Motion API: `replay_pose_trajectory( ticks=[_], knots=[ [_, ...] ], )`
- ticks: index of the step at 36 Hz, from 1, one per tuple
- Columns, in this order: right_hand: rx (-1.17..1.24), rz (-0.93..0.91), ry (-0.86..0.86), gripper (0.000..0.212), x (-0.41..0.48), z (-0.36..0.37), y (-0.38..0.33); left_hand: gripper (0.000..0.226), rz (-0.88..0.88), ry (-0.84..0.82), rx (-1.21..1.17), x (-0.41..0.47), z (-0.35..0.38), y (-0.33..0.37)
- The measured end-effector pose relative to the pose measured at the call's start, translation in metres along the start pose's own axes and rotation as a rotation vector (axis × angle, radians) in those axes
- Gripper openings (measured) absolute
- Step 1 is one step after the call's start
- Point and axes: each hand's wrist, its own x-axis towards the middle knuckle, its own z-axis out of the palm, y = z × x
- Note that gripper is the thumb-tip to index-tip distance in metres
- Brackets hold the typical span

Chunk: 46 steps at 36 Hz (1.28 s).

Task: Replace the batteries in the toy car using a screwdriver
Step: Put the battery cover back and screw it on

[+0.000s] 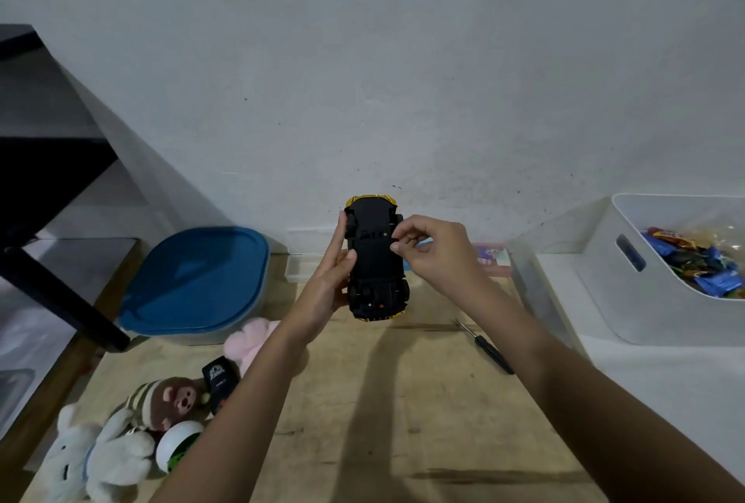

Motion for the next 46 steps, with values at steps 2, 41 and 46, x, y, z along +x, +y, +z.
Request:
replay_pose_trajectory(
  ticks=[2, 41, 46],
  knots=[
    [-0.018, -0.033, 0.035, 0.009, -0.001, 0.003, -0.001, 0.056, 0.016, 0.007, -0.007, -0.001, 0.001, 0.003],
    [0.198, 0.157, 0.140, 0.030, -0.017, 0.026, 0.023, 0.069, -0.009, 0.130, -0.048, -0.002, 0.025, -0.012],
    [0.403, 0.503, -0.030, 0.049, -0.017, 0.024, 0.031, 0.070, -0.075, 0.131, -0.118, -0.002, 0.026, -0.021]
  ],
)
